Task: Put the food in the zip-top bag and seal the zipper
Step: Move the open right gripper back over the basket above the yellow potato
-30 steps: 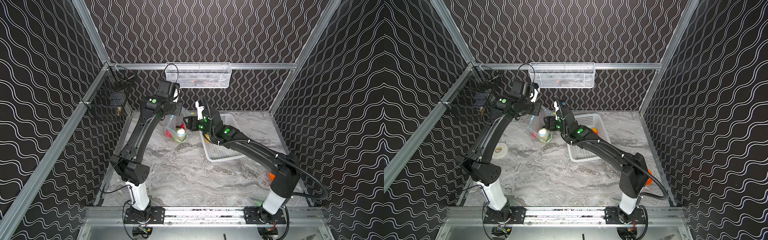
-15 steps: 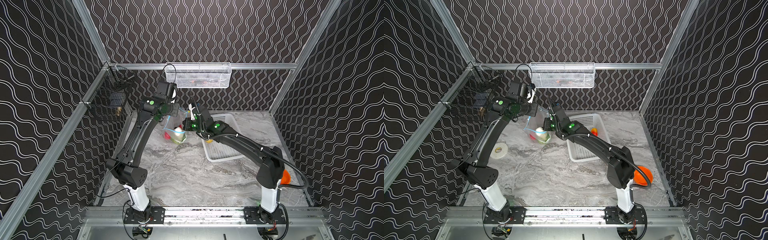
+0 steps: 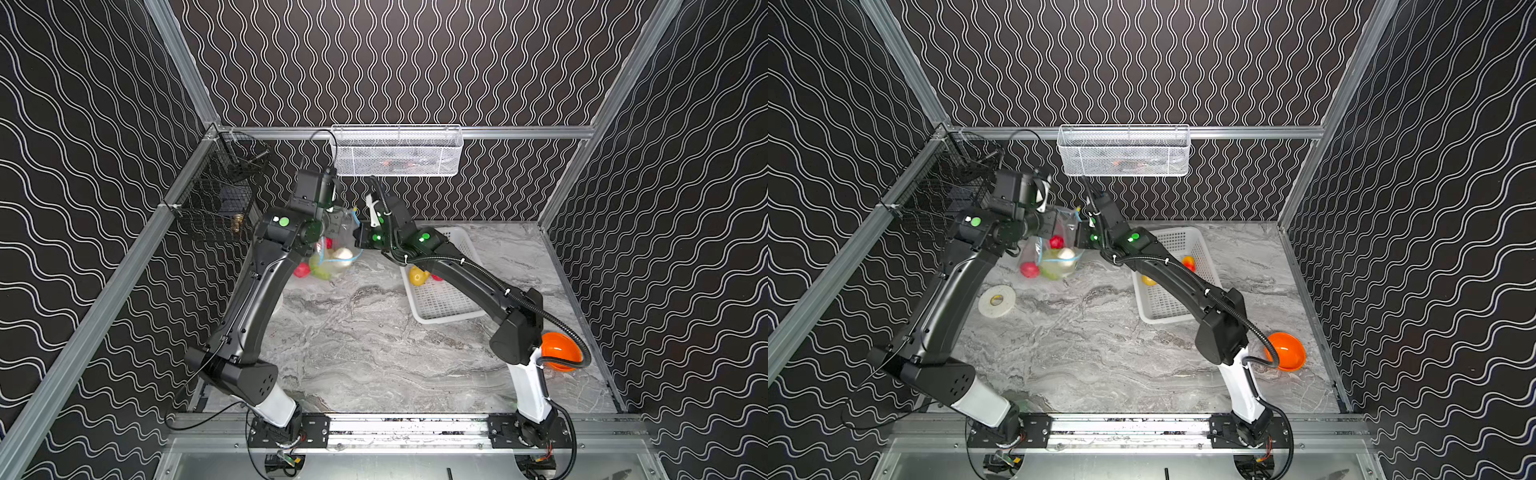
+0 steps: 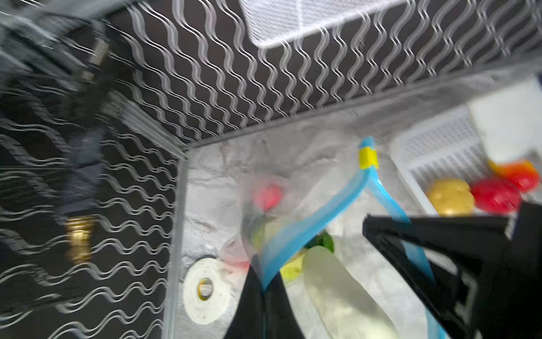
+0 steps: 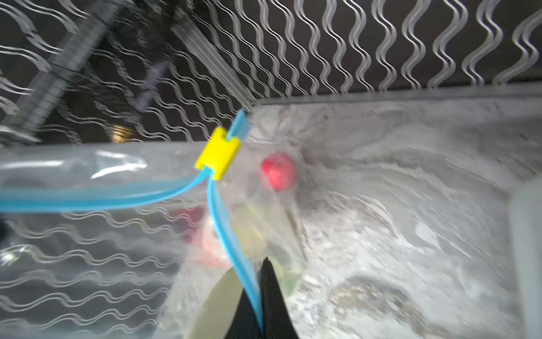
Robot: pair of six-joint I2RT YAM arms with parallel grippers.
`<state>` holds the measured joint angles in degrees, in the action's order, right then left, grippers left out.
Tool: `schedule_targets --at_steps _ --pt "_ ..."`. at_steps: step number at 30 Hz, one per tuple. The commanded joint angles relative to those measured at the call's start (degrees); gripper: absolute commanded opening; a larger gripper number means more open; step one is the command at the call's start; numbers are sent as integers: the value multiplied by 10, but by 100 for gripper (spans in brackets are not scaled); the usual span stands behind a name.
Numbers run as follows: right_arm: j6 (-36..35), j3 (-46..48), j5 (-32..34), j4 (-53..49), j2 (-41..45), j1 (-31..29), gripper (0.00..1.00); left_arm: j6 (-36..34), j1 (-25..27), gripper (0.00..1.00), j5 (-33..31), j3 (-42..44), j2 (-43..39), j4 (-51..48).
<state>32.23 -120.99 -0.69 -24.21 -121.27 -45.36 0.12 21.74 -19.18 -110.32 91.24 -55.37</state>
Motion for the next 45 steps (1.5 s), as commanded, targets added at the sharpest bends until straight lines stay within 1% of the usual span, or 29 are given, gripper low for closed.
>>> schedule_targets --at_steps 1,3,5,8,11,15,17,18,20,22,24,26,29,35,41,45 --pt "4 32 9 -35 -7 17 0 12 20 0 83 64 1 39" --pt "2 40 9 -71 -18 28 0 5 39 0 74 101 6 61" --pt "-1 57 16 -81 -16 33 0 6 48 0 72 119 17 74" --pt "-9 62 19 -85 -8 42 0 13 49 0 91 106 39 65" --pt "-25 70 25 -75 7 45 0 15 49 0 88 99 47 73" --pt "-33 88 -10 -63 18 58 1 9 49 0 94 89 67 65" --pt "-35 102 -20 -55 30 63 5 8 49 0 97 87 68 67" --pt "-37 110 -24 -50 38 65 9 8 49 0 103 84 70 65" --pt "-36 121 -24 -44 52 68 20 7 49 0 112 77 72 60" --pt "-35 133 -31 -36 66 71 25 7 49 0 115 75 74 60" --pt "-34 145 -42 -29 79 75 33 6 49 0 118 77 75 61" --pt "-34 153 -45 -32 89 80 38 5 49 0 119 80 76 61" --pt "-38 173 -43 -39 108 89 42 3 49 0 122 86 71 64" --pt "-35 219 -15 -45 145 114 49 -1 48 0 119 88 60 63" --pt "-41 213 23 -86 130 134 58 -8 46 0 109 79 57 59" --pt "-34 224 32 -96 129 149 69 -6 42 0 119 86 51 61"
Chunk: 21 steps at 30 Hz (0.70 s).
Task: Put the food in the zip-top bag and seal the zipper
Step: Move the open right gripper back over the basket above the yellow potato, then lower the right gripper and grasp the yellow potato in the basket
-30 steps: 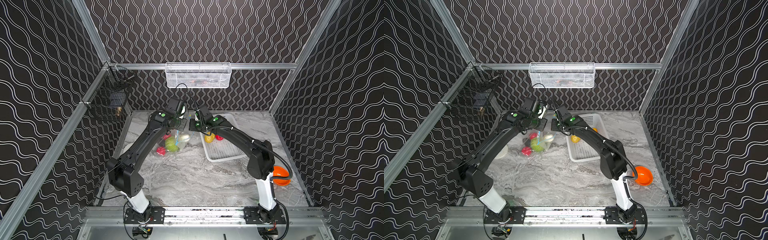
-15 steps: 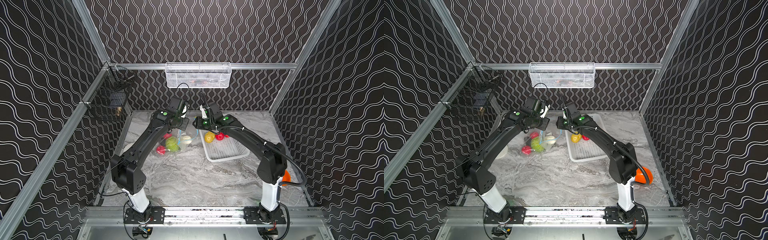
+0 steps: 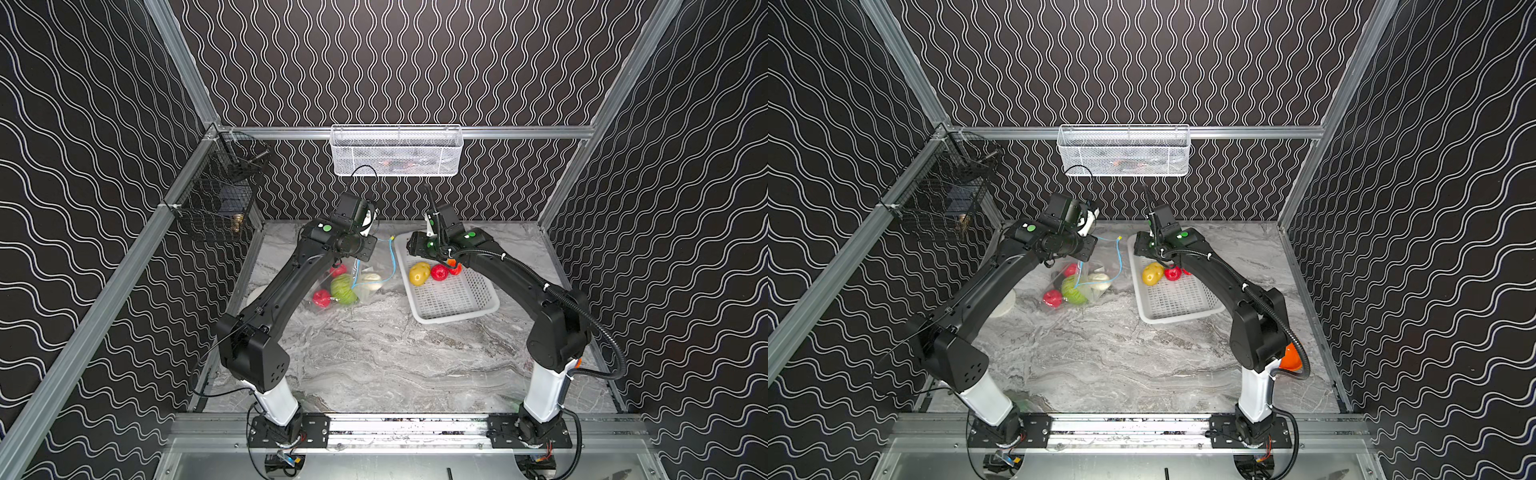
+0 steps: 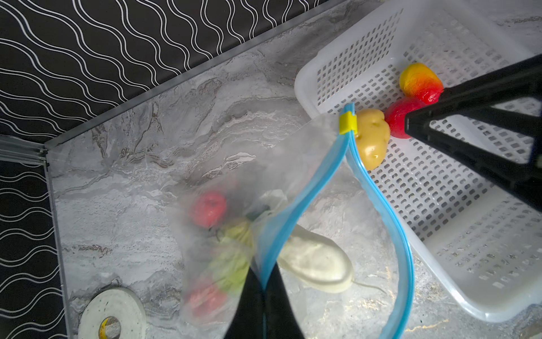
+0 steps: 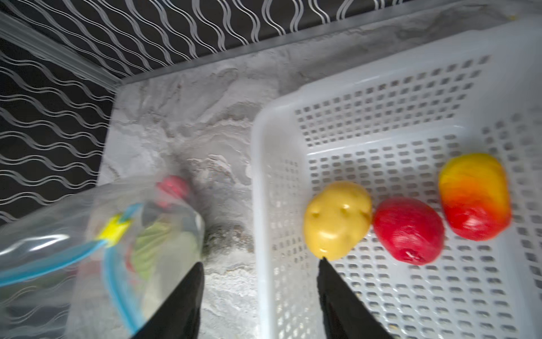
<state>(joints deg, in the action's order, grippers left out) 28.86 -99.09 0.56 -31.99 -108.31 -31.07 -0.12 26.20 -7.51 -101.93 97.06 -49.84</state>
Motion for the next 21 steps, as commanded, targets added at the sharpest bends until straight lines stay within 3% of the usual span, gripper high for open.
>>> schedule_targets --at_steps 1,4,5,6,7,21 --pt "3 9 20 -19 -1 8 71 -5 -2 0 5 6 -9 8" --pt "20 16 27 -26 -18 14 77 -4 -3 0 10 12 -11 10" --pt "33 17 43 -33 -20 14 83 -4 -3 0 11 11 -11 10" --pt "46 19 56 -40 -23 14 97 -4 -4 0 13 10 -12 10" --pt "55 22 58 -41 -25 14 99 -4 -4 0 14 10 -12 9" --pt "180 125 10 79 -15 19 99 -4 -11 0 19 20 -20 16"
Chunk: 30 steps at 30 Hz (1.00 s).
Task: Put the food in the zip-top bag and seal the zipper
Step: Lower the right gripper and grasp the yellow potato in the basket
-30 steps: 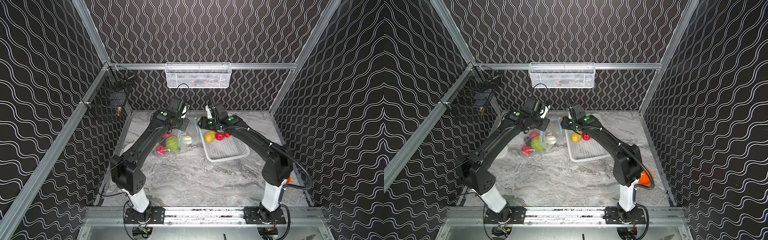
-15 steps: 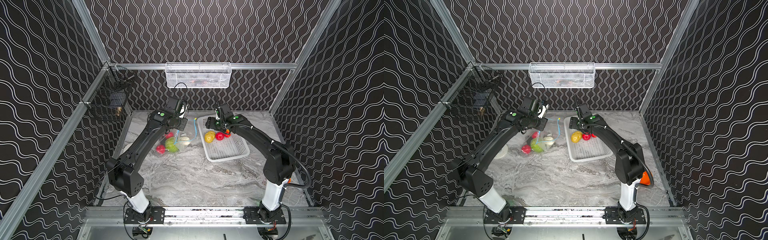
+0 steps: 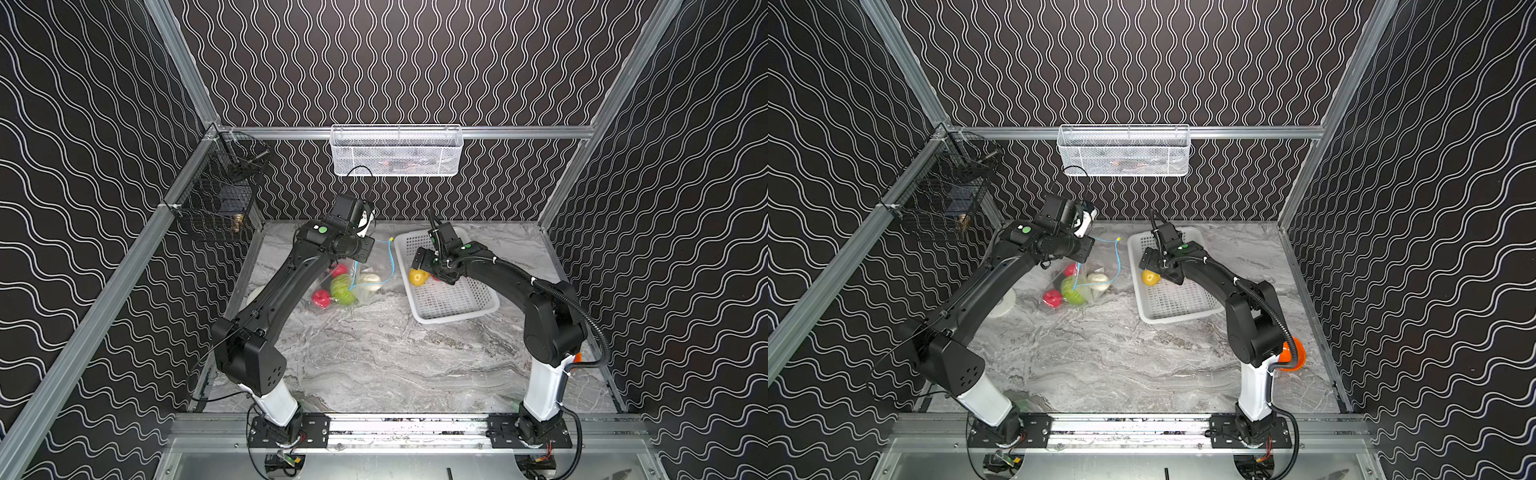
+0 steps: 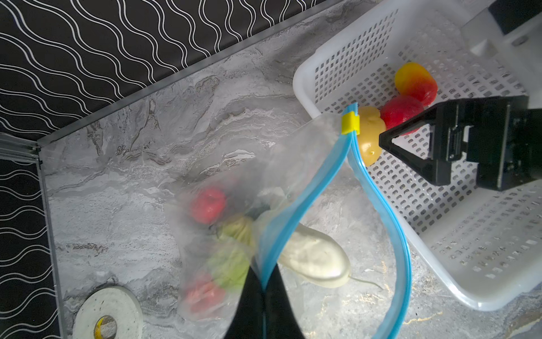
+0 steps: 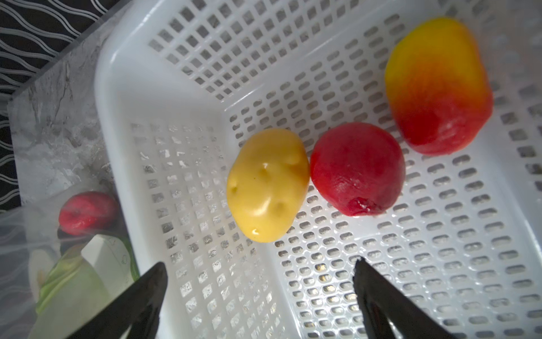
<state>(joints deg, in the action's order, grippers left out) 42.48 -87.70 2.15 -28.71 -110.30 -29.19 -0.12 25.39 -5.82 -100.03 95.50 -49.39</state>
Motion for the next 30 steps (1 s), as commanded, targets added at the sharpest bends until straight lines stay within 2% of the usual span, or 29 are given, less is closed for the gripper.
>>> schedule_targets --at_steps 1,10,18,23,30 --pt "49 14 -6 55 4 0 99 -4 -3 0 1 3 -4 11" --pt "71 -14 -19 69 -34 5 99 -2 -12 0 7 10 -13 15" --pt "114 32 -15 112 -12 4 97 2 -17 0 17 14 -17 17" --pt "145 67 -38 156 -6 1 90 6 -18 0 26 11 -12 15" --pt "144 44 -38 145 -36 1 89 6 -18 0 25 12 -12 16"
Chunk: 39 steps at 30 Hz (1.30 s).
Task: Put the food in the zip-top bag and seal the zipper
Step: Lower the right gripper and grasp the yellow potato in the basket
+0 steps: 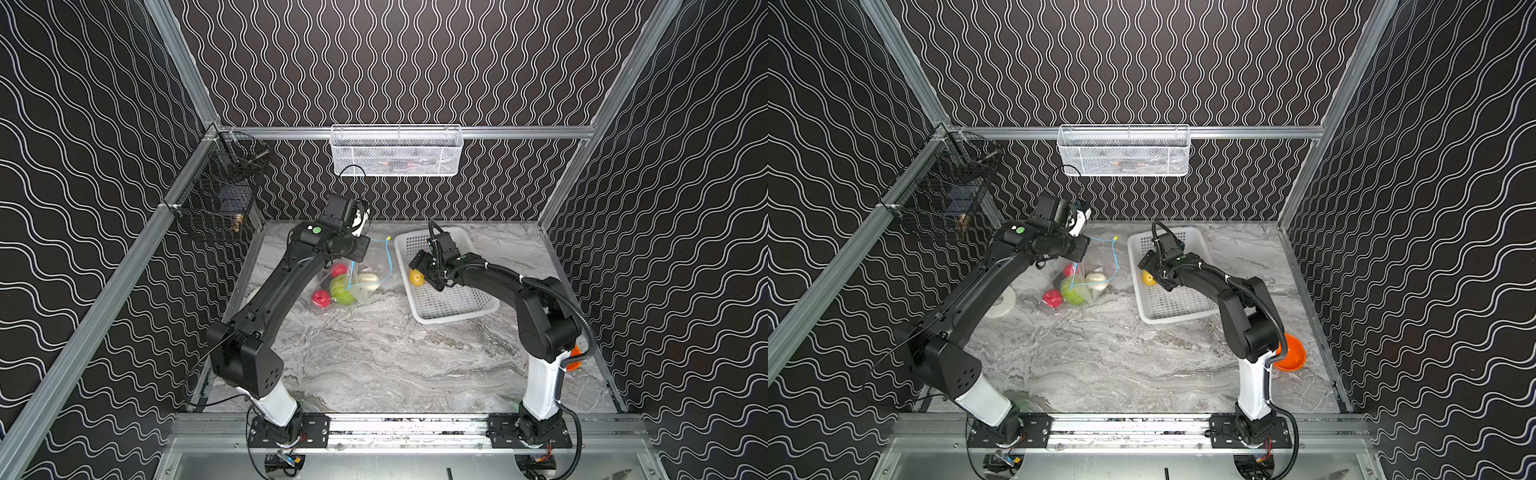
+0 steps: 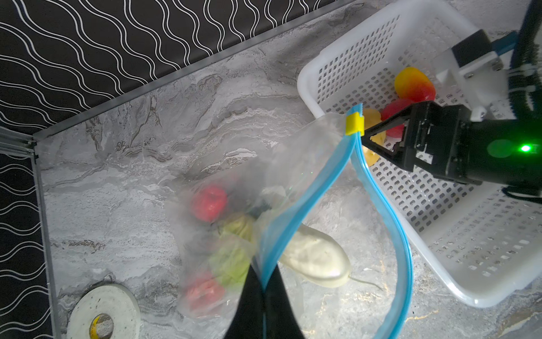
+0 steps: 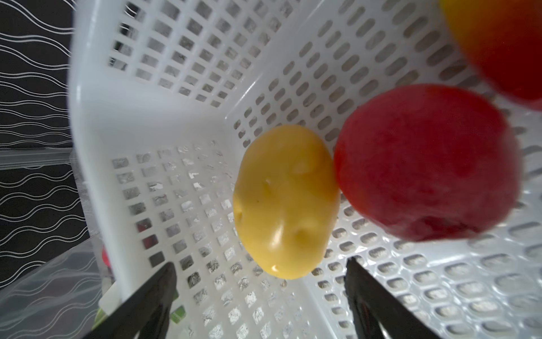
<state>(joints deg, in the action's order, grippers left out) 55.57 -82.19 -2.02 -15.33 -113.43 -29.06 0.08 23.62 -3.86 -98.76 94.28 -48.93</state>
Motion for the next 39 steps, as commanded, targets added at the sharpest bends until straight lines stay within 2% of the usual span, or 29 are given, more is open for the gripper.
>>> schedule_targets --at_steps 1,5,18,31,39 --pt "12 -12 14 10 -6 0 88 4 -1 0 6 0 0 11" --pt "8 -17 42 7 -16 0 88 4 -1 0 10 -1 2 11" --pt "-6 -77 62 -29 -67 0 89 5 -1 0 13 -9 9 6" --pt "-8 -108 49 -22 -124 1 92 7 -1 0 14 -11 6 5" --pt "-20 -109 60 -20 -130 4 80 7 -1 0 12 -14 9 3"
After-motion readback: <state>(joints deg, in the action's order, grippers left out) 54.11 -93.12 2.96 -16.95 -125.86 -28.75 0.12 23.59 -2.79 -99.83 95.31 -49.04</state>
